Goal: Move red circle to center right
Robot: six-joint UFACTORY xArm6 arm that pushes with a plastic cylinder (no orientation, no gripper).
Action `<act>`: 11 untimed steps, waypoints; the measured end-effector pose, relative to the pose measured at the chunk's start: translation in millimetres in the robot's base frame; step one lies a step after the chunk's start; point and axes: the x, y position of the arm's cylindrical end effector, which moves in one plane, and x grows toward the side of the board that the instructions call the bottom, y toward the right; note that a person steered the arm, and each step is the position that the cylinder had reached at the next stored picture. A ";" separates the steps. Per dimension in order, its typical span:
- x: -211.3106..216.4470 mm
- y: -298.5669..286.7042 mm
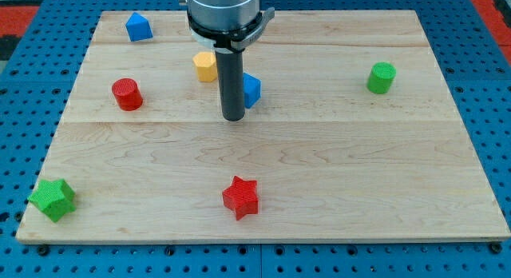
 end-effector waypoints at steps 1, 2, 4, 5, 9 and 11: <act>5.6 46.9; -4.0 48.0; 64.2 -43.2; 59.1 -144.7; 7.7 -43.3; 55.0 -24.6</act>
